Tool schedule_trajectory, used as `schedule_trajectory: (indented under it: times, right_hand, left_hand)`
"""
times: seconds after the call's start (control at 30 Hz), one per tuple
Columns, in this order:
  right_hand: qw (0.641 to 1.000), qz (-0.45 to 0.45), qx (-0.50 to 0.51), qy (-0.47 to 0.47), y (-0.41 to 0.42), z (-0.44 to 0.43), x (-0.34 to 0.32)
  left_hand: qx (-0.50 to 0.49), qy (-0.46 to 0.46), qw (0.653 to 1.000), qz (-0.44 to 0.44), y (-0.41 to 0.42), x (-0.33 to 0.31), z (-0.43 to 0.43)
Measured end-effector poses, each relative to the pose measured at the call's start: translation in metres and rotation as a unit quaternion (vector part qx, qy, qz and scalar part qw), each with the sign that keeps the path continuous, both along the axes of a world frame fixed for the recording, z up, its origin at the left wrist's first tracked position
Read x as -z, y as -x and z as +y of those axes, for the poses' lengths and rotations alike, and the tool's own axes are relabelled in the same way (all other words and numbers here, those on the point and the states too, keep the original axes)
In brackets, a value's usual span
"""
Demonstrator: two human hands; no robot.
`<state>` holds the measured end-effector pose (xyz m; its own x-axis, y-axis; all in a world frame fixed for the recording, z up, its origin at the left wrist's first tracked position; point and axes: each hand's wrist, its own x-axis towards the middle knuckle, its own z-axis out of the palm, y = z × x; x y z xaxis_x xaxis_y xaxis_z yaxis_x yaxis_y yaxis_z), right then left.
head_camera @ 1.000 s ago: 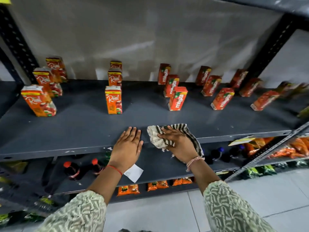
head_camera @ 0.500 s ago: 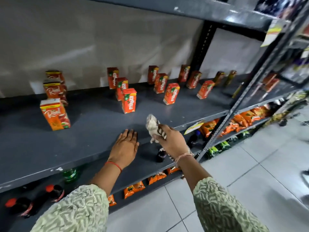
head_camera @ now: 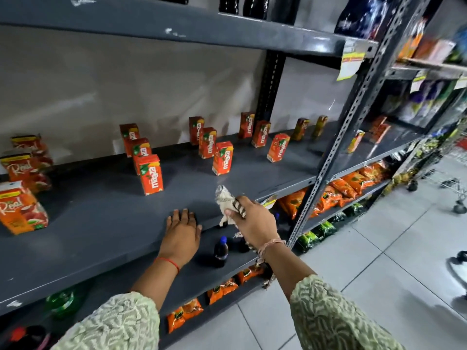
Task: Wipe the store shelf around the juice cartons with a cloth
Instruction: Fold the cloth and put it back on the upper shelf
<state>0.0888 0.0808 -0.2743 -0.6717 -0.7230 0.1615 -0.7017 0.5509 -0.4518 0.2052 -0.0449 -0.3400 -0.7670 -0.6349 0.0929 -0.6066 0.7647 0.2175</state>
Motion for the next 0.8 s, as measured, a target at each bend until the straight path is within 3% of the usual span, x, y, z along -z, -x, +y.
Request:
schedule_trajectory:
  times: [0.13,0.23,0.3,0.37,0.47,0.53,0.6,0.67,0.73,0.8]
  right_hand:
    - [0.999,-0.009,0.009,0.039,0.030,0.011,-0.001]
    - [0.995,-0.045,0.010,0.087,0.055,0.017,-0.004]
    - [0.991,-0.056,0.008,0.123,0.072,0.024,-0.007]
    - [0.983,-0.059,0.025,0.173,0.088,0.032,-0.011]
    - [0.962,-0.064,0.067,0.257,0.105,0.040,-0.032]
    - [0.949,-0.038,0.077,0.303,0.111,0.043,-0.053]
    - [0.935,0.034,0.074,0.345,0.113,0.050,-0.083]
    - [0.913,0.130,0.076,0.380,0.115,0.056,-0.113]
    - [0.898,0.181,0.059,0.397,0.121,0.058,-0.139]
    - [0.891,0.095,-0.029,0.444,0.129,0.060,-0.163]
  left_hand:
    - [0.050,-0.008,0.997,0.057,0.042,0.002,0.023]
    - [0.065,-0.009,0.997,0.034,0.079,0.004,0.038]
    - [0.066,-0.062,0.991,0.101,0.101,-0.006,0.050]
    - [0.041,-0.152,0.950,0.270,0.118,-0.032,0.069]
    - [-0.006,-0.296,0.841,0.454,0.144,-0.089,0.093]
    - [0.016,-0.370,0.786,0.495,0.157,-0.130,0.103]
    - [0.068,-0.402,0.763,0.501,0.169,-0.176,0.109]
    - [0.111,-0.385,0.771,0.494,0.181,-0.221,0.114]
    - [0.126,-0.299,0.812,0.485,0.189,-0.260,0.119]
    - [0.131,-0.221,0.832,0.492,0.197,-0.295,0.118]
